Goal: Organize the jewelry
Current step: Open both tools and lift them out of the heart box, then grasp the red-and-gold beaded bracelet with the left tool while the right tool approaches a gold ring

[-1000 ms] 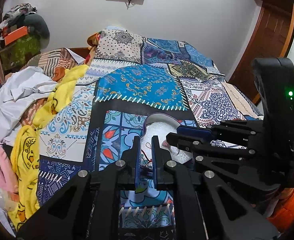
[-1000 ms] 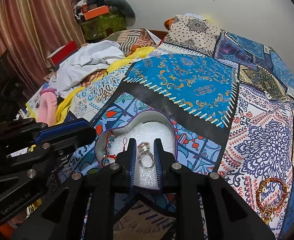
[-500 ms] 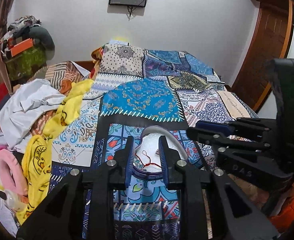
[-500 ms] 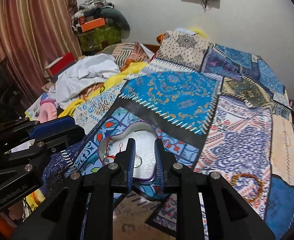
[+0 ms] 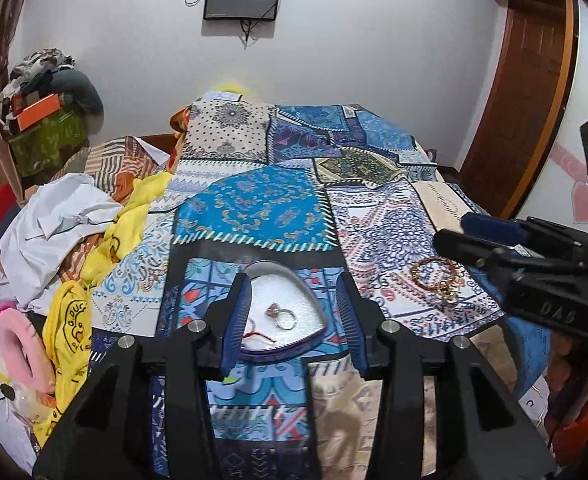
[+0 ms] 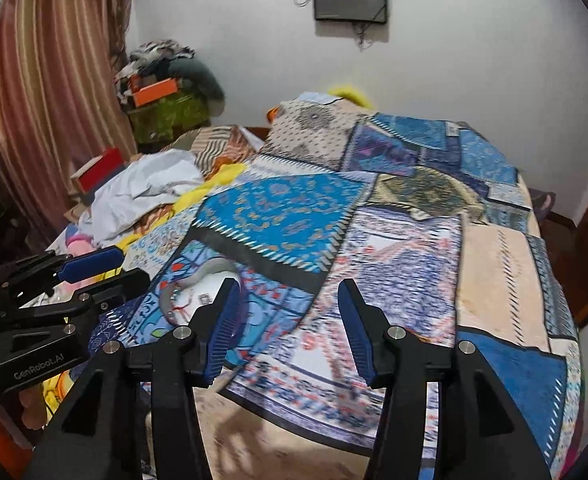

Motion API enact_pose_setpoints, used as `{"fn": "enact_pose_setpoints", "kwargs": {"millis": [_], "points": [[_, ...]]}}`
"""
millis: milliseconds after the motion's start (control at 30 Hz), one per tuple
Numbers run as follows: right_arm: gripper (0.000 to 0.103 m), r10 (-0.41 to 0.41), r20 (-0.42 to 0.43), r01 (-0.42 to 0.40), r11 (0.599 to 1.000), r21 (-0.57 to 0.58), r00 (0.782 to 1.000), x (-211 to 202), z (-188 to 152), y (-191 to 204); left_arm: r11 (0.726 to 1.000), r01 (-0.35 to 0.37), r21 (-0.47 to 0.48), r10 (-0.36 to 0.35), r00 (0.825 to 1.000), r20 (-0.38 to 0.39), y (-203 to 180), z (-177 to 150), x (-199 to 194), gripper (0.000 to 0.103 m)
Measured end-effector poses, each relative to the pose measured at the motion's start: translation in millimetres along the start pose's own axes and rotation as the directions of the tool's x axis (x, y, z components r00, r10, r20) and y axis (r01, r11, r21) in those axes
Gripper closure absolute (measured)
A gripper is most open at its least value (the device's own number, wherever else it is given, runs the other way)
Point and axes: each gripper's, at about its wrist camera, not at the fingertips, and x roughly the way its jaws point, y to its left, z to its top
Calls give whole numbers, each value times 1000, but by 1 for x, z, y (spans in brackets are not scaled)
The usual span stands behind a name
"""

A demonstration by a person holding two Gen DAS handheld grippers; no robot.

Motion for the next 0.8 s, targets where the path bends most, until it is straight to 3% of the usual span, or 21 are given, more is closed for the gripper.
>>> {"fn": "enact_pose_setpoints", "kwargs": {"millis": [367,800], "points": [[56,-90,52,84,992,99,995,-36,-15,-71,998,31,47,-29,999,-28,-51,11,23,55],[56,-134,10,130,974,183,991,-36,-40,-131,992,84,92,-71,989,-129,-93,12,84,55]]}}
